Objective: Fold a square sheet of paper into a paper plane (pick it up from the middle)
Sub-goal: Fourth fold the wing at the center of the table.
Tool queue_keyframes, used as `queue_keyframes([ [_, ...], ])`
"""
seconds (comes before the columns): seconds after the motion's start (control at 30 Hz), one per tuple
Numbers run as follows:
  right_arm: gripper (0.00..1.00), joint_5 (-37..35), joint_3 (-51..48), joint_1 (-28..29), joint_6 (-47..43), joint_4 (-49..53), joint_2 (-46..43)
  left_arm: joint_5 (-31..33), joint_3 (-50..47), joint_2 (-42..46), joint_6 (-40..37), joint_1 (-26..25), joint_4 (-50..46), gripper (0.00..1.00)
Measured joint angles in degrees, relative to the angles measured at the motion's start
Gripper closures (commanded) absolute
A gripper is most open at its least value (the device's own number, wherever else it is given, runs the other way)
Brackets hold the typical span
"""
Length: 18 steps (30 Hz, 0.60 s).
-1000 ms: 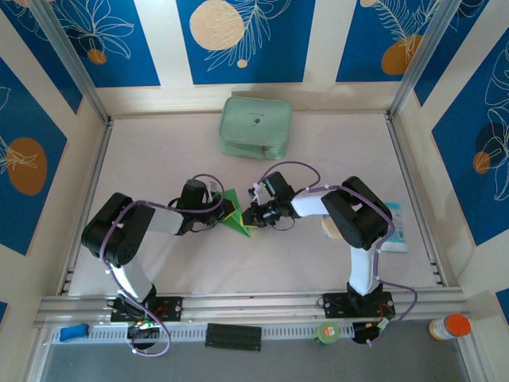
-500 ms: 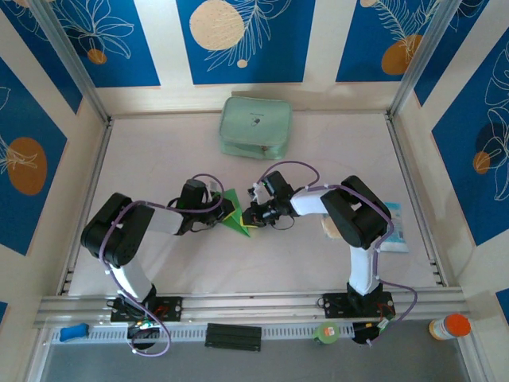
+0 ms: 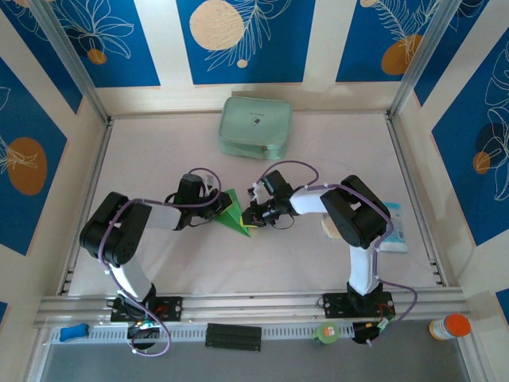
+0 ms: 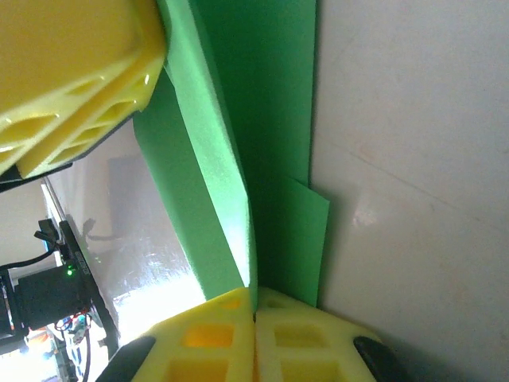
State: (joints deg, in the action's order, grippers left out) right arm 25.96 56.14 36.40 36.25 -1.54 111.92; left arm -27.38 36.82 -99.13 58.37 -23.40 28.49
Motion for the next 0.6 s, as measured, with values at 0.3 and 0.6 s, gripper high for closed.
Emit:
queue_keyframes([
  [0.3, 0.89, 0.02, 0.5, 0.11, -0.02, 0.96, 0.07, 0.0, 0.02, -1.77, 0.0, 0.15, 0.24, 0.84],
  [0.6, 0.89, -0.02, 0.76, 0.11, -0.02, 1.42, 0.15, -0.09, 0.04, -2.67, 0.0, 0.24, 0.96, 0.84],
])
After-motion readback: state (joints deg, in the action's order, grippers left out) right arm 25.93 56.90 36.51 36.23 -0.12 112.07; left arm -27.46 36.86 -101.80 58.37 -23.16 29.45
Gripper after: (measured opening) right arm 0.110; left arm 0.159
